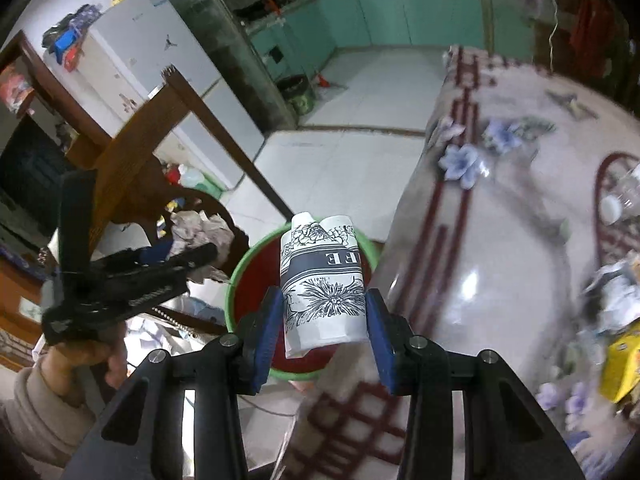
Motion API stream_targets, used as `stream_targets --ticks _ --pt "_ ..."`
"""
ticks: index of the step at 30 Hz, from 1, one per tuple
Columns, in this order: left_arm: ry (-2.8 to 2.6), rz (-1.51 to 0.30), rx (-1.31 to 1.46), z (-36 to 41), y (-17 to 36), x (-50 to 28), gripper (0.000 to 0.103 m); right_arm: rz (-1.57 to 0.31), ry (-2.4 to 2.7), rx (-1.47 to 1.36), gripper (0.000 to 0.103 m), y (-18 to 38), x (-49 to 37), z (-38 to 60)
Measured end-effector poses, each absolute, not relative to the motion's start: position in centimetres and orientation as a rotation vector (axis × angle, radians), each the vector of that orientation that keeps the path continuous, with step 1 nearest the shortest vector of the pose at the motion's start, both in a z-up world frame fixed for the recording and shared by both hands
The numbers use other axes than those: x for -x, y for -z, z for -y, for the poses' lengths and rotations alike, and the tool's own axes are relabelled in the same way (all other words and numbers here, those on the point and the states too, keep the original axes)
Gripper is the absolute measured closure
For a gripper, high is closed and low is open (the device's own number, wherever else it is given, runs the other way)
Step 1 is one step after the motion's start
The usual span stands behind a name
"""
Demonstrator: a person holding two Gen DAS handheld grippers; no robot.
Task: Collect trash
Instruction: 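Carry newspaper and paper cup to the red bucket and release both, then grasp clear plastic wrapper with left gripper while right gripper grasps white printed bag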
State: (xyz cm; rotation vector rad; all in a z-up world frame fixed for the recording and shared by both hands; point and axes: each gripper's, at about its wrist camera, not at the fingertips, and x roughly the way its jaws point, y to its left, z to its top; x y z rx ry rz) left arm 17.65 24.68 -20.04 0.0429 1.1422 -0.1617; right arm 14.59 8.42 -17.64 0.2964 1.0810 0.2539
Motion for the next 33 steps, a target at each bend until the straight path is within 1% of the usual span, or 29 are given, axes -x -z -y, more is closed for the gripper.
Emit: stream_targets --ticks 5,7,8,9,10,11,18,22,25,27,30,33 --pt "0.169 -1.206 -0.013 -25.5 22.4 -17.9 0.051 -1.112 -0.241 -0.282 0.062 19.0 -15.6 -9.6" --pt "0.182 -1.210 -0.011 -25.5 22.5 -18.0 0.045 -1.106 -0.234 -0.265 0.061 19.0 -15.9 -10.0" --pt "0.191 -1.215 -0.009 -25.5 22.6 -18.1 0.036 -1.100 -0.221 -0.256 0.060 19.0 -16.0 -10.1" --pt "0.195 -1.212 -0.007 -25.4 22.5 -18.1 0.028 -1.099 -0.204 -0.245 0.058 19.0 -16.2 -10.3" --pt "0.196 -1.202 -0.005 -25.4 22.3 -18.1 0.024 -1.098 -0.199 -0.240 0.056 19.1 -16.2 -10.3" --pt "0.197 -1.191 -0.003 -25.4 22.1 -18.1 0.022 -1.096 -0.192 -0.237 0.051 19.0 -16.2 -10.2" --pt "0.240 -1.135 -0.030 -23.9 20.0 -17.5 0.022 -1.040 -0.120 -0.254 0.050 17.0 -14.0 -7.5" --pt "0.296 -1.091 -0.072 -21.2 18.5 -16.1 0.022 -1.005 -0.047 -0.284 0.050 15.4 -11.0 -4.0" --pt "0.347 -1.068 -0.093 -18.5 17.4 -15.0 0.022 -0.992 0.030 -0.308 0.047 14.5 -8.1 0.2" --pt "0.378 -1.052 -0.103 -16.7 16.8 -14.2 0.021 -0.986 0.090 -0.311 0.041 13.9 -5.9 3.6" --pt "0.410 -1.021 -0.116 -13.4 15.8 -12.5 0.020 -0.986 0.162 -0.294 0.040 13.5 -3.2 8.8" --pt "0.433 -1.014 -0.112 -10.5 15.3 -10.8 0.020 -1.031 0.227 -0.296 0.040 14.2 -0.3 15.2"
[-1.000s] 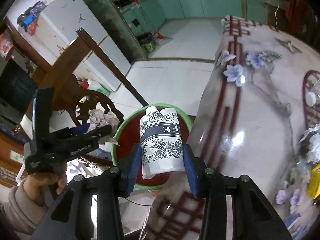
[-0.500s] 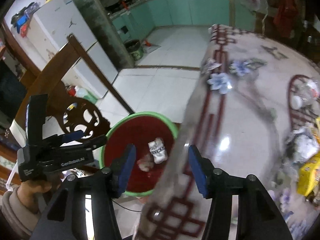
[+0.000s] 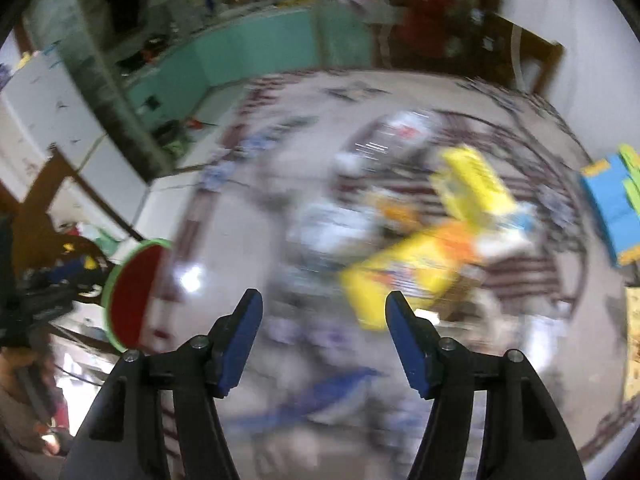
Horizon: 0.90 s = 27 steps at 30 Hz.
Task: Collect trash
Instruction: 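Grasp clear plastic wrapper with left gripper while right gripper grasps white printed bag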
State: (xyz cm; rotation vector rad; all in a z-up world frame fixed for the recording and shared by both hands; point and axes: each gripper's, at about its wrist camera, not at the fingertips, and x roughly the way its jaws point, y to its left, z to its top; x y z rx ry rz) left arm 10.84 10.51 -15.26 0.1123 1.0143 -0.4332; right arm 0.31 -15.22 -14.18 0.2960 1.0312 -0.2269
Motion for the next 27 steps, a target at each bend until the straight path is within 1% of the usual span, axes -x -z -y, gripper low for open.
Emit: stream_targets --ticks 5,13,14,16,17,18,19,20,21,22,26,27 --pt "0.490 -1.011 -0.159 -4.5 15.1 -7.5 0.020 -1.124 0.268 -0.290 0.040 16.9 2.8 23.0" --pt "0.575 -1.034 -0.181 3.8 15.4 -4.0 0.020 -1.222 0.164 -0.278 0.041 22.3 3.7 27.1" --pt "0.578 -1.040 -0.183 4.5 15.5 -3.9 0.020 -1.208 0.147 -0.293 0.047 22.6 3.7 27.4" --pt "0.587 -1.057 -0.177 5.6 16.0 -3.9 0.020 -1.194 0.123 -0.315 0.053 22.9 3.9 28.1" --pt "0.592 -1.064 -0.165 6.1 16.2 -3.8 0.020 -1.180 0.112 -0.320 0.058 22.7 4.1 28.3" --pt "0.590 -1.080 -0.143 6.6 16.7 -4.0 0.020 -1.154 0.095 -0.331 0.072 22.3 4.6 28.7" --pt "0.579 -1.094 -0.129 6.9 17.1 -4.4 0.020 -1.136 0.091 -0.341 0.074 21.9 4.7 28.7" --pt "0.567 -1.105 -0.108 7.2 17.4 -4.7 0.020 -1.121 0.097 -0.346 0.082 21.5 5.0 29.0" --pt "0.546 -1.114 -0.073 7.4 17.8 -5.5 0.020 -1.101 0.107 -0.355 0.095 21.0 5.4 29.4" --pt "0.526 -1.120 -0.041 7.5 18.2 -6.2 0.020 -1.084 0.113 -0.378 0.103 20.5 5.8 29.7" --pt "0.457 -1.192 0.088 7.6 20.3 -9.1 0.021 -1.041 0.116 -0.433 0.103 19.1 6.6 30.7" --pt "0.453 -1.222 0.124 7.6 21.1 -9.8 0.024 -1.039 0.101 -0.441 0.103 18.8 6.8 30.8"
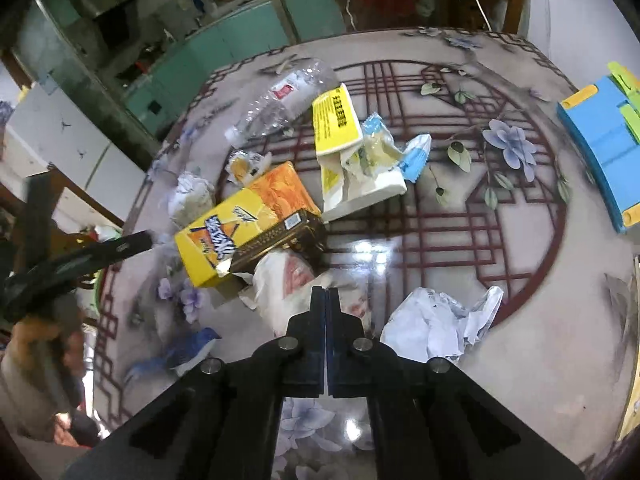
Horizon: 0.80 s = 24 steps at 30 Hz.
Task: Collect trash
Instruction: 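Grasp clear plastic wrapper with left gripper while right gripper grasps white printed bag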
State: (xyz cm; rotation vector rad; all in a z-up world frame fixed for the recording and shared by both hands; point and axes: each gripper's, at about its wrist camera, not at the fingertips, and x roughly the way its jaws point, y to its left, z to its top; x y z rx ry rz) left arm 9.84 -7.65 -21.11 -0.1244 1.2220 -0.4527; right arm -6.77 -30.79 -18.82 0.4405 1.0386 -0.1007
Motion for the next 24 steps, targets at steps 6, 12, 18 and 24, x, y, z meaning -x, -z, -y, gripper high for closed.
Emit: stream_targets --ticks 6,12,18,24 --pt "0.483 -1.309 0.223 7.6 23.2 -10.9 0.094 -1.025 0.112 -0.443 0.040 18.4 6.0 30.9" --pt "0.490 -1.208 0.111 6.5 20.0 -8.6 0.100 -1.051 0.051 -0.369 0.032 18.5 5.2 28.7" --pt "0.490 -1.147 0.072 4.8 17.5 -7.4 0.100 -1.175 0.064 -0.279 0.037 22.6 4.1 26.8" --pt "0.472 -1.104 0.085 3.0 15.8 -7.0 0.100 -1.148 0.062 -0.351 0.069 21.9 4.4 26.8"
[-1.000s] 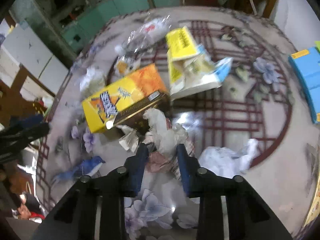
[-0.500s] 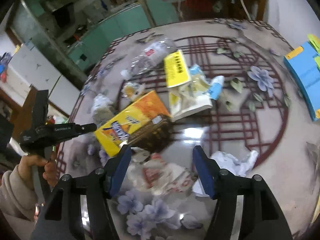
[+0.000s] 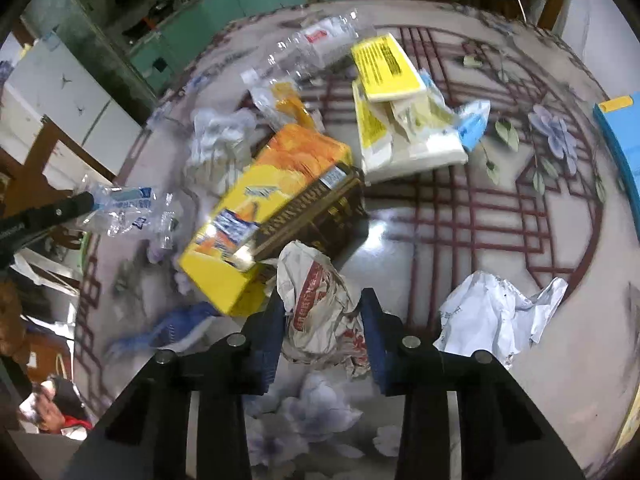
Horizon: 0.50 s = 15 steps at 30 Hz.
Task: Collect trash
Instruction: 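Grasp clear plastic wrapper with left gripper while right gripper grasps white printed bag, then carry wrapper and white bag over the red bucket and release both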
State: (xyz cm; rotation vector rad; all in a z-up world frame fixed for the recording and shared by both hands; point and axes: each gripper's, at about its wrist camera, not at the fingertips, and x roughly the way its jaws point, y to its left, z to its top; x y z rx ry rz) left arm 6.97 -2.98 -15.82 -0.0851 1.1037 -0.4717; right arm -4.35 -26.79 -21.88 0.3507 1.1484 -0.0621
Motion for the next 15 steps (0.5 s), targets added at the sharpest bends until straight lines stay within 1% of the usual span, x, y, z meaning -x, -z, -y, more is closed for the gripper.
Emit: stream_targets --ticks 10,15 --pt "0.435 -1.048 0.129 -0.9 14.2 -7.1 0.100 -0.927 0.035 -0.414 0.069 13.7 4.0 24.1" --pt "0.394 -1.019 0.160 -4.5 13.7 -7.4 0.100 -0.900 -0.019 -0.365 0.069 11.6 1.5 20.2"
